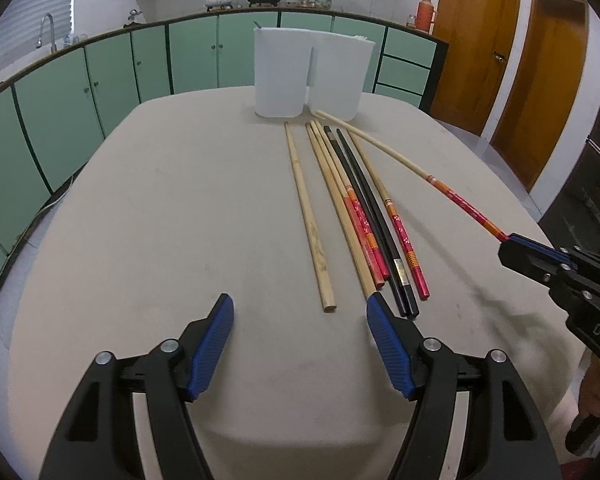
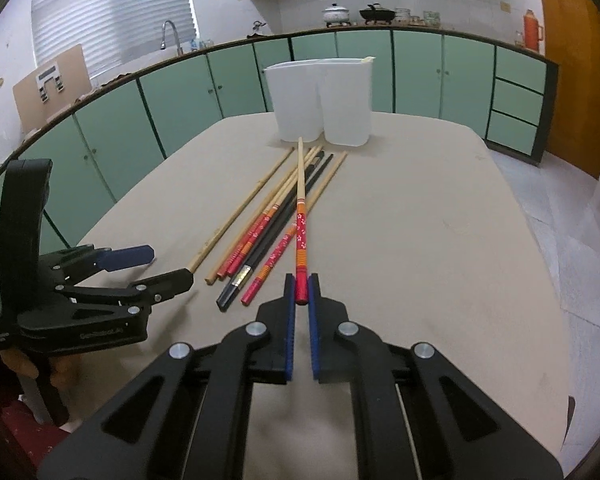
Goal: Organize utensils
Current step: 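Grasp a red patterned chopstick with the right tool, then grasp a plain wooden chopstick with the left tool while the right tool holds its chopstick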
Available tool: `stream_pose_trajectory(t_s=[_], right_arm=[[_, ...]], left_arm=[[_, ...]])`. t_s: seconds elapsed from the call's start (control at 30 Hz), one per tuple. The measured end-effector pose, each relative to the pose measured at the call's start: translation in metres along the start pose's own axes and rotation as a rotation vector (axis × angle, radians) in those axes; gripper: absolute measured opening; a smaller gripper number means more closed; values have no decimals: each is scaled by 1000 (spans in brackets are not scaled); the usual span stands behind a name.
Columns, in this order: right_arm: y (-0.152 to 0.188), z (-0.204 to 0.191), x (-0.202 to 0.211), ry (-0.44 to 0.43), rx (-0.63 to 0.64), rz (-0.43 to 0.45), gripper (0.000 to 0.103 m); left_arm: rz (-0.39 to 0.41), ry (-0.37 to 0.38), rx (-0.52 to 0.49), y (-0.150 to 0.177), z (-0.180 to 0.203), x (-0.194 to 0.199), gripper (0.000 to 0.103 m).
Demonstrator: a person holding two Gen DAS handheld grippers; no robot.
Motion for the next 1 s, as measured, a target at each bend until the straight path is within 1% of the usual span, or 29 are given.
stream_pose_trajectory(t_s=[0.07, 0.23, 0.27, 0.33, 0.37, 0.43, 0.47, 0.5, 0.53, 0.77, 1.0], right_arm=[[0, 2, -2, 3, -10, -5, 5], [2, 3, -4, 4, -24, -8, 5], [2, 4, -4, 4, -27, -8, 5], [2, 5, -4, 6, -34, -9, 5], [1, 6, -4, 6, -37, -11, 5], [1, 7, -4, 9, -44, -13, 5], [0, 8, -4, 10, -47, -13, 5], [0, 8, -4, 11, -49, -13, 5], [0, 8, -4, 12, -51, -13, 5], [-2, 9, -1, 27, -64, -10, 5], [-6, 13, 11, 43, -78, 10, 5]], left_arm=[[2, -5, 8, -1, 0, -2, 66], [12, -20, 4, -2, 2, -4, 51], [12, -22, 2, -2, 2, -4, 49], [12, -40, -8, -3, 4, -6, 35], [11, -49, -13, -3, 4, -7, 34], [12, -56, -25, -4, 7, -6, 20], [12, -62, -28, -3, 7, -6, 17], [11, -58, -27, -4, 8, -6, 8], [9, -51, -22, -4, 7, -6, 7], [10, -51, -13, -4, 7, -4, 7], [76, -68, -41, -14, 11, 20, 7]])
Point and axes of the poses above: each gripper's, at about its wrist camera, not at the fingertips, and x roughly against the way its jaws point, z to its right, y to its underside, the point moved 1 cm from there along -x, roughly the way its jaws point, and after that the axes turned 9 degrees about -z, right-handed, at the moved point
